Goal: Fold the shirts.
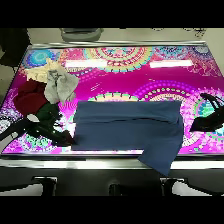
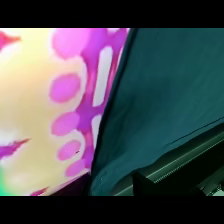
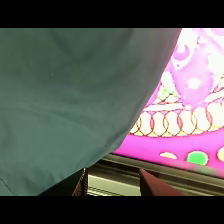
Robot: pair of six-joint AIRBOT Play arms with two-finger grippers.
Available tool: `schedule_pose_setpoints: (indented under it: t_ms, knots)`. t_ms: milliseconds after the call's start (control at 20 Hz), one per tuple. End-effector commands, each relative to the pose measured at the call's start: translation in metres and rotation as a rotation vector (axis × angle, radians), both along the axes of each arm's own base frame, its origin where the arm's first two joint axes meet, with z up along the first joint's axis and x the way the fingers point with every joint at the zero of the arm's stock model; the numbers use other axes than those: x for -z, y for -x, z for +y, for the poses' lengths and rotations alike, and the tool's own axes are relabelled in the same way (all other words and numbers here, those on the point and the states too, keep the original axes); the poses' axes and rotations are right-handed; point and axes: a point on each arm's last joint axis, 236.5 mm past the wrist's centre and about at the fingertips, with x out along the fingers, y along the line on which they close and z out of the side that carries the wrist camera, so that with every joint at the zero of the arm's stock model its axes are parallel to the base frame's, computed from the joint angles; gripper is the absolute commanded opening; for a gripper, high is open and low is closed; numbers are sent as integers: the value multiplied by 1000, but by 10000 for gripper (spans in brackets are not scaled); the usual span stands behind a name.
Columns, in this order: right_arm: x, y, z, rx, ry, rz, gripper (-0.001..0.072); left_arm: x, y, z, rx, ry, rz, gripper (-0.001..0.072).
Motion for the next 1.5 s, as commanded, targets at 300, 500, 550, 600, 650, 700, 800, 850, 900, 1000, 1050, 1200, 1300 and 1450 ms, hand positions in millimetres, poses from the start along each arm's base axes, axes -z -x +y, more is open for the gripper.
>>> schedule_pose_setpoints:
  t_ms: [300,500,550,600,650,700,800,850,900,1000,1050,1200,1300,1450]
  knots:
    - [66,78,40,-30,-76,154,514,16,-10,-5,-24,-44,-73,28]
    - [91,81,65,11,-146,120,515,16,-10,-5,-17,-42,-78,28]
    - [93,80,74,29,-179,110,515,16,-11,-5,-17,-42,-80,28]
    - [97,80,79,42,-196,107,515,16,-11,-5,-16,-42,-81,27]
    - [101,83,82,53,-200,110,514,17,-12,-4,-15,-45,-90,28]
    - [104,86,84,56,-202,114,514,17,-13,-4,-9,-44,-97,27]
    - [108,89,86,71,-200,126,513,17,-13,-4,-9,-43,-97,28]
    - [108,91,87,76,-202,132,511,17,-13,-4,-9,-44,-96,28]
    - [109,92,87,76,-202,135,469,17,-13,-4,-9,-44,-96,28]
    - [108,93,87,73,-203,139,176,17,-13,-4,-9,-43,-97,28]
    - [108,95,87,68,-202,146,48,17,-13,-4,-9,-44,-97,27]
    - [96,90,83,45,-202,131,44,10,-19,-3,38,-34,-166,26]
    - [77,70,72,2,-174,55,44,-13,-37,-1,36,-46,-266,24]
    - [33,18,48,-13,-86,-141,41,-58,-69,0,38,-57,-418,22]
